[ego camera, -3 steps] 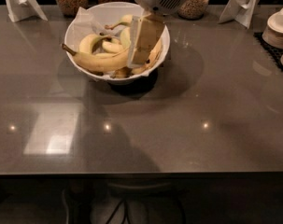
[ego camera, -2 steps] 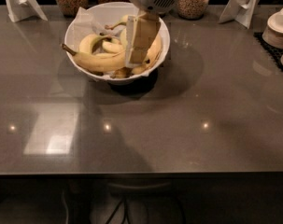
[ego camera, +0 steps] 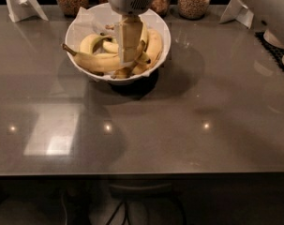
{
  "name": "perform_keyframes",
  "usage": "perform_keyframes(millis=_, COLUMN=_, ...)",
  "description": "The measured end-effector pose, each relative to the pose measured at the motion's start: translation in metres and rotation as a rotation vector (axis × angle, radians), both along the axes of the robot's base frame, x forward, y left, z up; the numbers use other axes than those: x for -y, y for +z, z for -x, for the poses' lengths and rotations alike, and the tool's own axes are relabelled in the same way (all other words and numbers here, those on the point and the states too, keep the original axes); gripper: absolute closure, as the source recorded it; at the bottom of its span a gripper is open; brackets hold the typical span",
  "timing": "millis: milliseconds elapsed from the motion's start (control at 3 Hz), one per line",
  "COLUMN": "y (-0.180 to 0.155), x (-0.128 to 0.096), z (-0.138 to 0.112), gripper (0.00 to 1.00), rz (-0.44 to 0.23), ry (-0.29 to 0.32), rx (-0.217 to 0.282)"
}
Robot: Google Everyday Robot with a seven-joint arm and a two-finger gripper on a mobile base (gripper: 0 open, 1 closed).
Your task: Pick banana from white bowl
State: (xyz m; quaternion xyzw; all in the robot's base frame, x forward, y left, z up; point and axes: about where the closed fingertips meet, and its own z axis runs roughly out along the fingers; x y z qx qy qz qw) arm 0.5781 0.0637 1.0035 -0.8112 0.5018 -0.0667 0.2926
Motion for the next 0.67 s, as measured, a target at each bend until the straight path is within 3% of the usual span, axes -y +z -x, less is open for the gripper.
perform_keyframes(millis=333, y=-0.027, x=-0.011, z=-0.025, gripper=0.17, rz=0.065, ry=0.053, rx=-0.022)
perform_keyframes(millis=667, y=-0.052, x=-0.014, z=-0.034, gripper=0.30, rz=0.089, ry=0.073, rx=-0.054)
